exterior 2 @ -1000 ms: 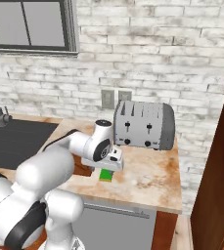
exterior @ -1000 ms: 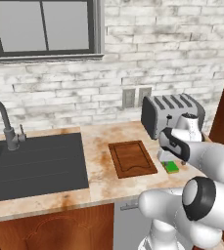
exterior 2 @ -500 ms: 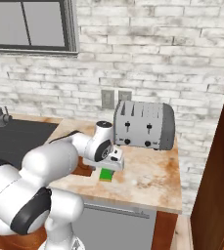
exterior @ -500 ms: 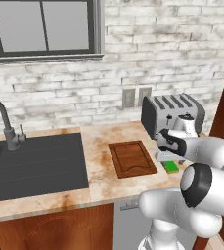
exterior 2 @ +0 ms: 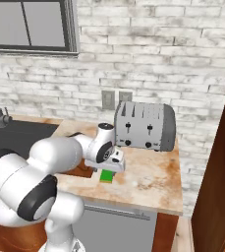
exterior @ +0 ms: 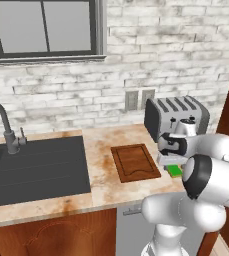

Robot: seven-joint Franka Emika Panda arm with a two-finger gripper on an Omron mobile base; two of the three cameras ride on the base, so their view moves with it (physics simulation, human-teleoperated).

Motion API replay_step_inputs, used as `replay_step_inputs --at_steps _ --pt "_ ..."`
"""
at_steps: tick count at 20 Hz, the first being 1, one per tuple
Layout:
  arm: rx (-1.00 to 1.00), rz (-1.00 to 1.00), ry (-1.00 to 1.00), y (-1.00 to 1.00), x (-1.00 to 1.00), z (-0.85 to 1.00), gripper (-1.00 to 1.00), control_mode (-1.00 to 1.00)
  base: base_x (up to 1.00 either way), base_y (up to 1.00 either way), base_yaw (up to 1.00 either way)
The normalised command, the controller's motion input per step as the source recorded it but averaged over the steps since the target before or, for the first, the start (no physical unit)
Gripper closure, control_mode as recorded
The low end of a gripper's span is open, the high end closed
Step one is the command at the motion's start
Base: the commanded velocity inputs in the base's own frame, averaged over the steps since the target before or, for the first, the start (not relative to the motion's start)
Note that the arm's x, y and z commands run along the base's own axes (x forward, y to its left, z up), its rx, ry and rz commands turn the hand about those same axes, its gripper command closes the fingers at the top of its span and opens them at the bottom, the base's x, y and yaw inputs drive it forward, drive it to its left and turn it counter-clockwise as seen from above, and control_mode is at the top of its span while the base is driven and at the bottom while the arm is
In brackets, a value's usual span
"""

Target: Pick up the sponge from the counter and clean the cutting board by briefly scrubbing or pressing down on the cutting board. Once finished, release the sponge.

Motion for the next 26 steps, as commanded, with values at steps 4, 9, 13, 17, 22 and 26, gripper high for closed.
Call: replay_step_inputs --at_steps 4,9,13,17,22,26 --pt "0.0 0.0 0.0 0.0 0.03 -0.14 -1.0 -1.0 0.0 0.0 0.0" --pt "0.0 0.01 0.0 0.0 0.03 -0.13 -1.0 -1.0 0.0 0.0 0.0" --pt "0.0 0.02 0.0 0.0 0.01 -0.11 -1.0 -1.0 0.0 0.0 0.0" --pt "0.0 0.02 0.0 0.0 0.0 -0.11 -1.0 -1.0 0.0 0.0 0.0" --pt "0.0 0.02 -0.01 0.0 0.0 -0.1 -1.0 -1.0 0.0 0.0 0.0" --pt "0.0 0.02 0.0 0.0 0.01 -0.12 -1.0 -1.0 0.0 0.0 0.0"
